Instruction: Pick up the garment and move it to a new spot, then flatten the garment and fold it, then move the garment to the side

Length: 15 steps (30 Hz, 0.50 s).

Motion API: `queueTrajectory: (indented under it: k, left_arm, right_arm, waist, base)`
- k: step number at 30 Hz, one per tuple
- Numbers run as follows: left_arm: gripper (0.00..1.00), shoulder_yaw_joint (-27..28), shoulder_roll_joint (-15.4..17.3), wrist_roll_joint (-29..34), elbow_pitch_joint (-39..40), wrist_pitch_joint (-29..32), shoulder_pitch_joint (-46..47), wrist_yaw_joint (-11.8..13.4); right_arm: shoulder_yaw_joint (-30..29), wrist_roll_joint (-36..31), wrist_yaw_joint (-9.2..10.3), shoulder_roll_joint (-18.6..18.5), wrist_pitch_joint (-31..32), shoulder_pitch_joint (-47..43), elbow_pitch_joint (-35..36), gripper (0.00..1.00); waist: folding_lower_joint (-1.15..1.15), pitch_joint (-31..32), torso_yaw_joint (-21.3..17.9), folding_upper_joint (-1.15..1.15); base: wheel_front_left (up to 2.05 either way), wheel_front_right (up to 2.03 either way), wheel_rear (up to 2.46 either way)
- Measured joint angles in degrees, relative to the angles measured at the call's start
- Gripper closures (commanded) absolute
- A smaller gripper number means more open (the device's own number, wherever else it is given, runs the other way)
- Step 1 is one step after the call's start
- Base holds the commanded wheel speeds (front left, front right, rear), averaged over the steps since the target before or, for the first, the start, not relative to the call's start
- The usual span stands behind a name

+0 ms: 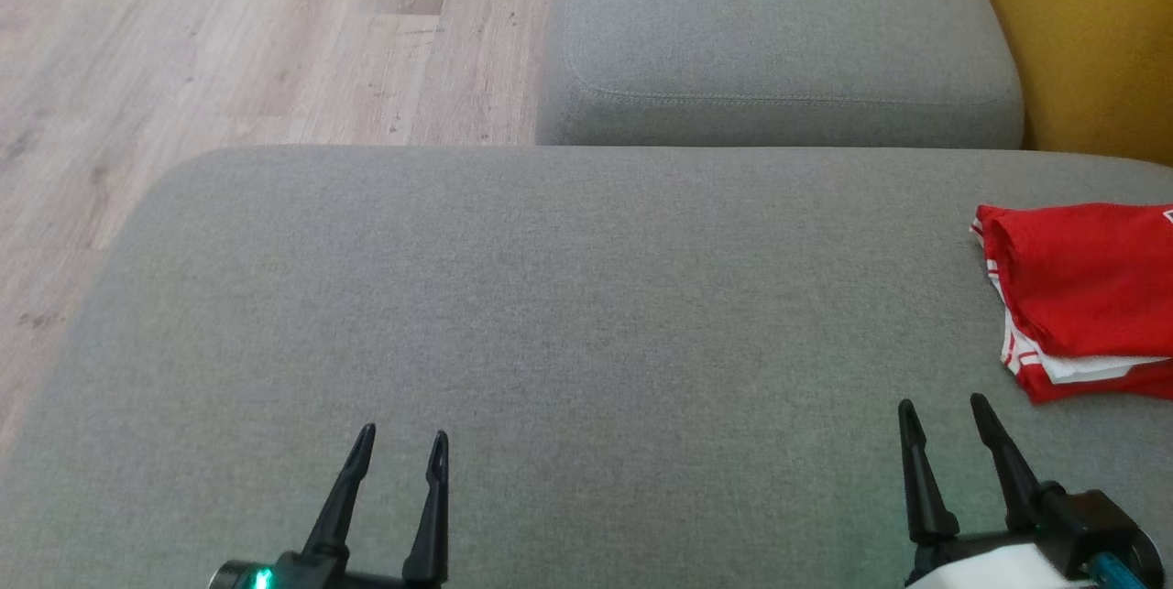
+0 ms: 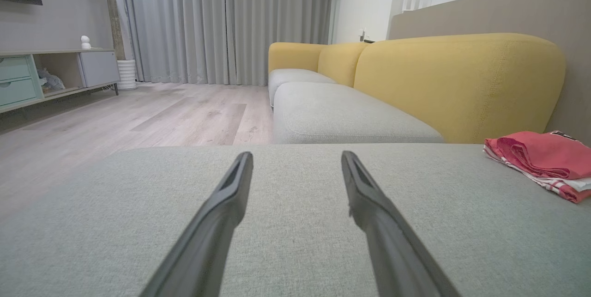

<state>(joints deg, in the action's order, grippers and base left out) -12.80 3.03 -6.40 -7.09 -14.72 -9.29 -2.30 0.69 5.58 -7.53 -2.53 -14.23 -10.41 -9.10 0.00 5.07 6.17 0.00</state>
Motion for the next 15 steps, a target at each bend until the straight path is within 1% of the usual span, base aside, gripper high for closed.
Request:
queueTrajectory:
  k: [15]
  left_arm:
    - [0.0, 1.27, 0.0, 0.0, -0.99, 0.0, -0.36, 1.32]
  right_arm:
    - [-0.56, 0.47, 0.0, 0.04, 0.0, -0.87, 0.44, 0.0]
  waist:
    - [0.0, 0.69, 0.02, 0.0]
  base:
    - [0.0, 0.0, 0.0]
